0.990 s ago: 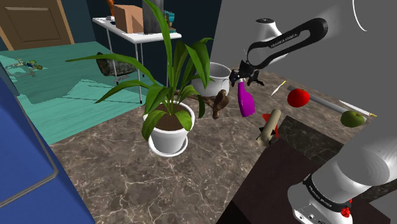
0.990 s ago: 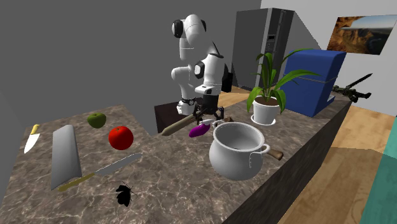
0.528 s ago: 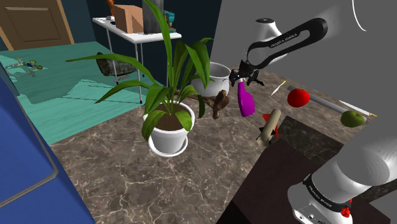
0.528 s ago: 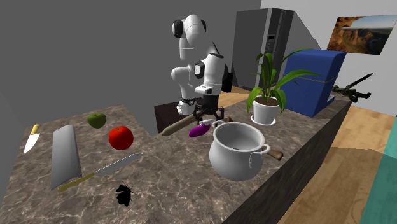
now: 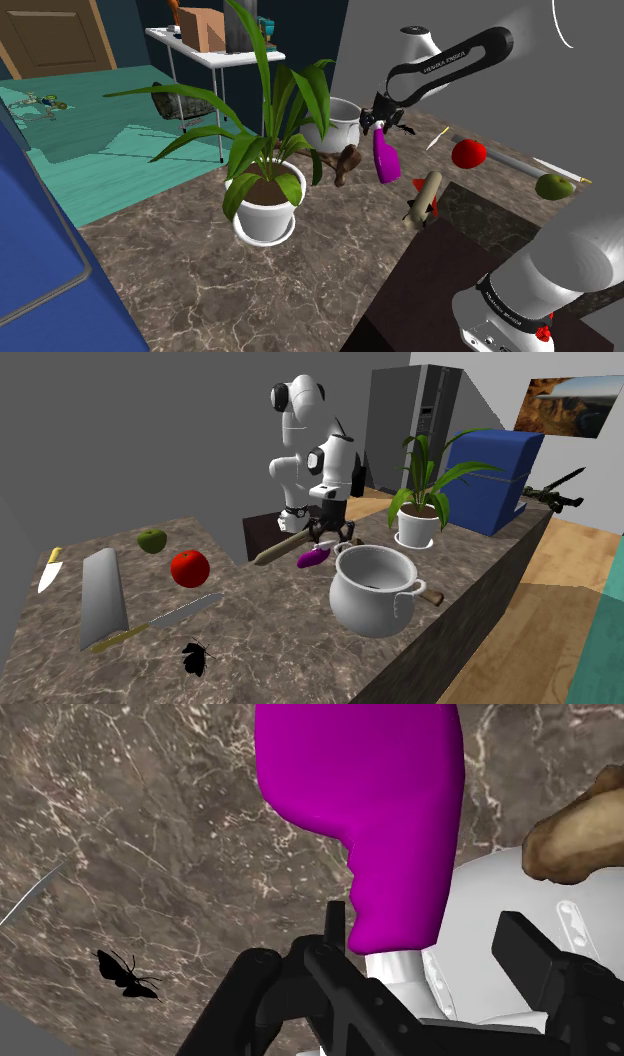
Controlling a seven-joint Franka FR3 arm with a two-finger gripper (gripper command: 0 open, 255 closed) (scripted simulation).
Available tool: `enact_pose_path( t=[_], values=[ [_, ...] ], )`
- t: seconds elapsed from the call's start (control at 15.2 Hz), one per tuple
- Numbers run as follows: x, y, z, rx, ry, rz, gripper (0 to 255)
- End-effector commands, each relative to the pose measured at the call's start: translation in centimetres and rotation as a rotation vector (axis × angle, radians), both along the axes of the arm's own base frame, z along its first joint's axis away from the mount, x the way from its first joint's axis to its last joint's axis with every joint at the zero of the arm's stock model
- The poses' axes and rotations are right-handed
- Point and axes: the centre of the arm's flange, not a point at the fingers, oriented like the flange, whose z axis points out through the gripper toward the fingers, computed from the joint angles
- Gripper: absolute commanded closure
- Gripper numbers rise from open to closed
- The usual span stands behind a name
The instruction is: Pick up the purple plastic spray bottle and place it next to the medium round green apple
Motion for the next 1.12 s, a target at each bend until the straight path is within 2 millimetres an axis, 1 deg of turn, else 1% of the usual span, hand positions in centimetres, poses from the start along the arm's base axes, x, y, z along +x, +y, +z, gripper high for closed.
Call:
enact_pose_path(
  t=[0.0,1.06],
  values=[
    [-0.8,-0.7,-1.3,0.005,0.028,-0.013,255],
    [-0.8,-0.7,7.1,0.005,0.028,-0.013,255]
  ],
)
